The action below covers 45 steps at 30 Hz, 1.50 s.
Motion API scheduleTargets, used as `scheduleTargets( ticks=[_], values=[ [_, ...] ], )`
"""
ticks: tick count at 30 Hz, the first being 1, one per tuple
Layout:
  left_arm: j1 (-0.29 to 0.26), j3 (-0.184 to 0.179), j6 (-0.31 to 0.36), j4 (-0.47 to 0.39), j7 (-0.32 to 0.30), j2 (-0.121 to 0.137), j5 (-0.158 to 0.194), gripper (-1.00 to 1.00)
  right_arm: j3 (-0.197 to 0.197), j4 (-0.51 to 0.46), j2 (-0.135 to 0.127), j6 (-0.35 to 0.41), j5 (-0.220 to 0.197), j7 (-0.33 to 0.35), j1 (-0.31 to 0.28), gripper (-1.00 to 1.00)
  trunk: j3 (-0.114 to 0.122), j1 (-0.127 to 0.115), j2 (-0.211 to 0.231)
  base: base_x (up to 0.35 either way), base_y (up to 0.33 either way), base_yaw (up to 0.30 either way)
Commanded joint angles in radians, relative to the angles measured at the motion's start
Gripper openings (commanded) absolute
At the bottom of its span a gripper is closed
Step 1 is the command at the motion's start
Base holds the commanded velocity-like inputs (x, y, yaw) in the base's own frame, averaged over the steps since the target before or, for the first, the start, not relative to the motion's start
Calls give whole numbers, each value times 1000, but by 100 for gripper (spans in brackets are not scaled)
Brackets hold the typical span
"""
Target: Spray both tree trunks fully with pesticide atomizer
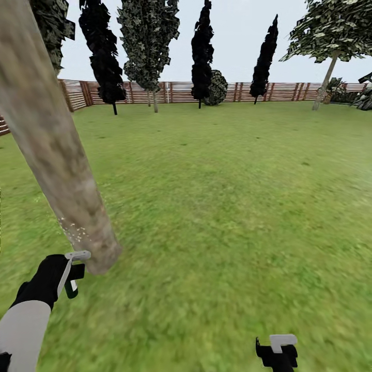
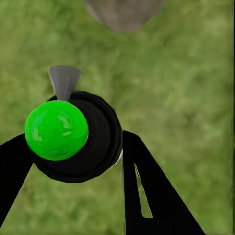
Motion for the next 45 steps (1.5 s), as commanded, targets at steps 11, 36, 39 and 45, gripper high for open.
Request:
scheduleTargets(
  ticks=[11, 36, 39, 45],
  values=[
    [0, -2, 0, 0, 0, -16, -3, -100, 0, 0, 0, 1, 0, 0, 0, 100, 0, 0, 0, 131, -255, 265],
    [0, -1, 0, 0, 0, -14, -6, -100, 0, 0, 0, 0, 0, 2, 0, 100, 0, 0, 0, 178, -242, 167],
    [0, -2, 0, 0, 0, -14, -5, -100, 0, 0, 0, 0, 0, 2, 0, 100, 0, 0, 0, 178, -241, 275],
    [0, -2, 0, 0, 0, -16, -4, -100, 0, 0, 0, 0, 0, 3, 0, 100, 0, 0, 0, 178, -241, 275]
  ],
)
